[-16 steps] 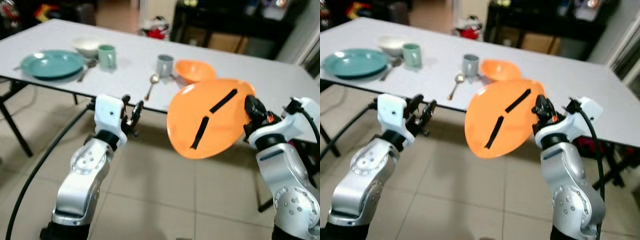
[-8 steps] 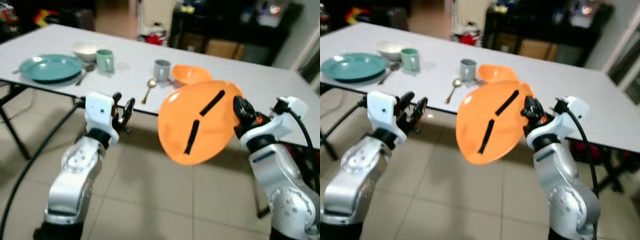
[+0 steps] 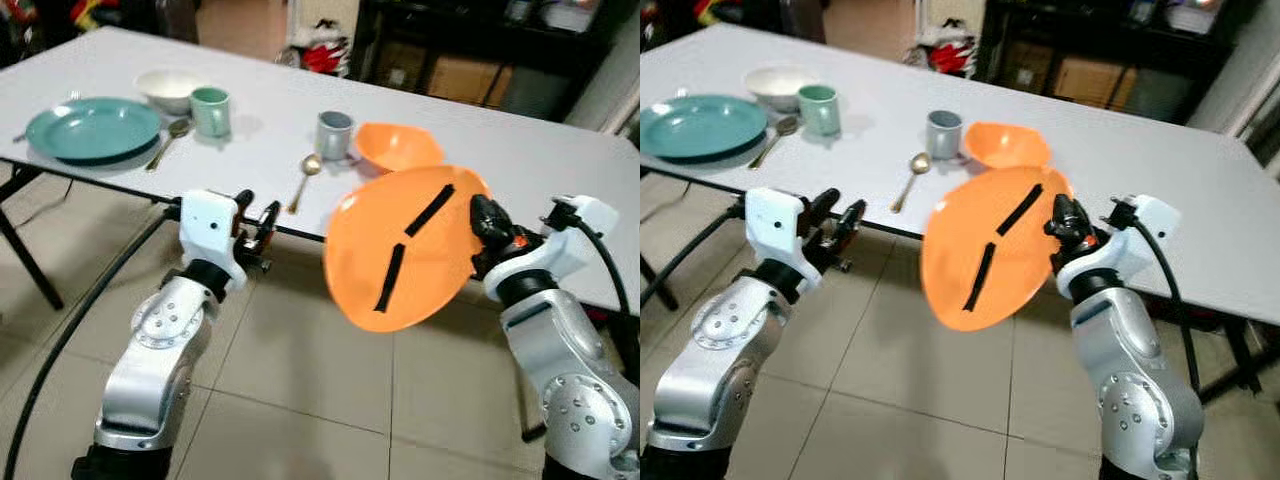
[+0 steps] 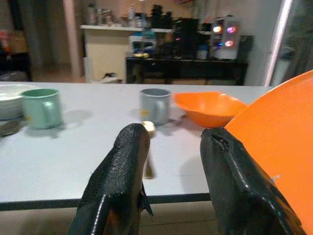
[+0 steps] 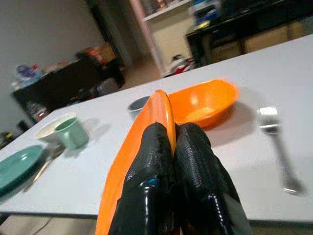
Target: Setting the table
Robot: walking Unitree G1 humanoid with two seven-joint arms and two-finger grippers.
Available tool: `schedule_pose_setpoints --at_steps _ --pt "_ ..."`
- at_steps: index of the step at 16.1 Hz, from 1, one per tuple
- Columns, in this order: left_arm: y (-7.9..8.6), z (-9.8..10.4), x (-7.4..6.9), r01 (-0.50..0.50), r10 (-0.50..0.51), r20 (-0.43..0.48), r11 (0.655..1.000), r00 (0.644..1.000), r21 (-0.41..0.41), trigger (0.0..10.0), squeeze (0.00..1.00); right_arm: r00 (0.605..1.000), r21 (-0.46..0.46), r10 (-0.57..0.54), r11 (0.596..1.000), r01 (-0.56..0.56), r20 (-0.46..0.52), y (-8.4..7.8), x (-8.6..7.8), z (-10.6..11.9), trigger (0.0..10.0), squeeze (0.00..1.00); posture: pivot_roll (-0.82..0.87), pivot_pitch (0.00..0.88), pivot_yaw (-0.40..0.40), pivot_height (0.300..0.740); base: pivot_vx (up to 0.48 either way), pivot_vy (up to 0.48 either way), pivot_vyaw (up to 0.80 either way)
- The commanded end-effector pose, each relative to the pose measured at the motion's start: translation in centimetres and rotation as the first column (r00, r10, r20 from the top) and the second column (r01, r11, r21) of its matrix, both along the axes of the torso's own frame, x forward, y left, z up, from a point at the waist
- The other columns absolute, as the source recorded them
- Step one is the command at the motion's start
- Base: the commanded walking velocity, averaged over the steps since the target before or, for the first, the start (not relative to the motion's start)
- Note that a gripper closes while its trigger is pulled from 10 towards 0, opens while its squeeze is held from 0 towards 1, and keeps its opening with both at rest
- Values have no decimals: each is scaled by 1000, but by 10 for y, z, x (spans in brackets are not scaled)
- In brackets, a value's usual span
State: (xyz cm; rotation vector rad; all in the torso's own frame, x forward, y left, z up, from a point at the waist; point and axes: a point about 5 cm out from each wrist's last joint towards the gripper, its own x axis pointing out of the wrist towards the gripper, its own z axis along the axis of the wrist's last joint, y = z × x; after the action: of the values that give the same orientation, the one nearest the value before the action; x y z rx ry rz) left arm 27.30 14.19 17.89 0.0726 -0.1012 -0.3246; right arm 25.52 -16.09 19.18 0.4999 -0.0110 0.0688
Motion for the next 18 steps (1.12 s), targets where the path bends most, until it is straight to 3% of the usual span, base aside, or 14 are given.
schedule_pose_setpoints --at_steps 1,3,7,18 --pt "-1 0 0 9 -9 -2 1000 1000 -4 10000 0 999 7 17 1000 -17 39 1 0 8 10000 0 9 0 -102 740 349 0 0" --pt "-1 1 1 11 -11 -1 1000 1000 -4 10000 0 999 5 19 1000 -19 36 1 0 7 10000 0 9 0 -102 740 352 0 0" --pt "-1 1 1 12 -12 0 1000 1000 -1 10000 0 999 -2 28 1000 -28 28 3 0 6 10000 0 9 0 -101 740 352 0 -689" --pt "0 1 1 39 -39 -7 999 999 20 10000 0 999 16 25 1000 -26 26 4 -4 4 10000 0 14 0 -86 740 335 0 0"
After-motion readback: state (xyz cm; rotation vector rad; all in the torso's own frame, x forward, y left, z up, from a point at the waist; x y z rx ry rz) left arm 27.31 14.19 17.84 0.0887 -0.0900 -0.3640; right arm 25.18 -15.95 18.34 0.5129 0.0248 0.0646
